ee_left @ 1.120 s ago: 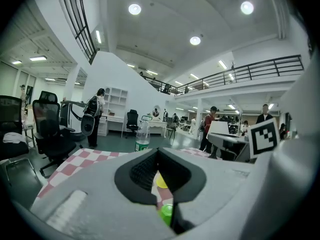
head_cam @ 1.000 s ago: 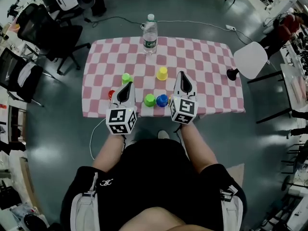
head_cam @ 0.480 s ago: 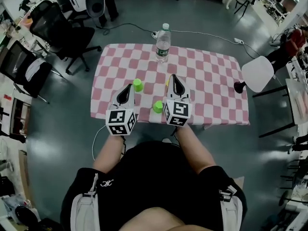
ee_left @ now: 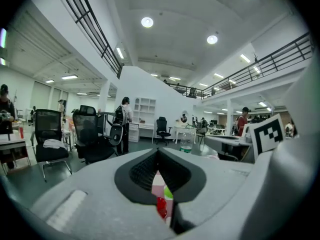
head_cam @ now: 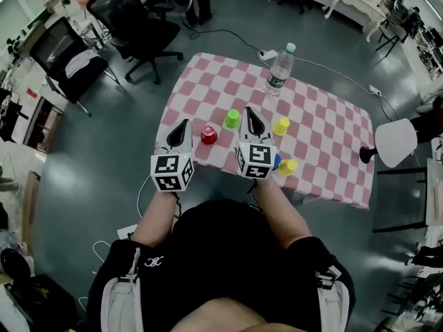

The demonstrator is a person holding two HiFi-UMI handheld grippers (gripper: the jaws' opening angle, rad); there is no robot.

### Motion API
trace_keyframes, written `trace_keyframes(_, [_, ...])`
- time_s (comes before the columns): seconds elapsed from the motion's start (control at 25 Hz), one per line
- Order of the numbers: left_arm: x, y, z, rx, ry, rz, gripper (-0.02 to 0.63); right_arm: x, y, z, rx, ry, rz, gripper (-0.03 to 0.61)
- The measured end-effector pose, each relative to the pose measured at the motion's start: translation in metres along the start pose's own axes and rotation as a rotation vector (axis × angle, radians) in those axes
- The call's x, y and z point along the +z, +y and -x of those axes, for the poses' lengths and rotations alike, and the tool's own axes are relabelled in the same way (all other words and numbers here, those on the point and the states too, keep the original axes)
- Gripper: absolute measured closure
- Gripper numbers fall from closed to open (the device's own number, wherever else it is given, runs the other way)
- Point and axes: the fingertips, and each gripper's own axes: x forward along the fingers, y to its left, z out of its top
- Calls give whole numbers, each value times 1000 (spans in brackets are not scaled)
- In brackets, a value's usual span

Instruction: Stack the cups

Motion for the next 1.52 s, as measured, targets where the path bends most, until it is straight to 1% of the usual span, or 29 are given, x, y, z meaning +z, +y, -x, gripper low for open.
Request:
trace_keyframes(0.28, [-7, 50, 38, 103, -6, 27, 598, -15, 60, -19, 108, 23, 7, 574])
trace_keyframes(0.32, [-8, 56, 41, 113, -6, 29, 598, -20, 67, -22, 128, 28, 5, 572])
trace_keyframes(0.4, [-9, 65, 48, 129, -4, 32, 598, -32, 85, -27, 195, 43, -13, 570])
trace_keyframes(0.44, [-10, 69, 52, 136, -2, 33, 598, -40, 94, -28, 234, 54, -22, 546])
trace_keyframes(0.52, [-13, 77, 57, 148, 3, 35, 598, -57, 111, -32, 289, 87, -14, 436])
trace_keyframes(0.64, [-17, 87, 63, 162, 13, 38, 598, -87, 127, -36, 320, 152, 51, 368])
trace_keyframes(0.76, [-21, 94, 68, 168, 25, 37, 598, -119, 136, -40, 331, 225, 73, 339])
trace_keyframes(0.92, [-27, 103, 73, 177, 36, 34, 598, -155, 137, -42, 319, 290, 105, 328])
trace_keyframes(1.0, [-28, 108, 75, 183, 39, 32, 598, -169, 136, -44, 306, 321, 93, 327])
trace_keyframes(1.08, [-29, 112, 76, 184, 44, 31, 598, -180, 132, -46, 285, 346, 54, 328])
trace_keyframes(1.16, [-30, 114, 77, 184, 49, 29, 598, -190, 128, -49, 265, 371, 36, 327])
trace_keyframes(1.32, [-32, 118, 77, 184, 53, 25, 598, -215, 123, -55, 246, 419, 58, 327])
trace_keyframes(1.52, [-35, 118, 78, 180, 66, 17, 598, -229, 120, -60, 240, 454, 59, 328])
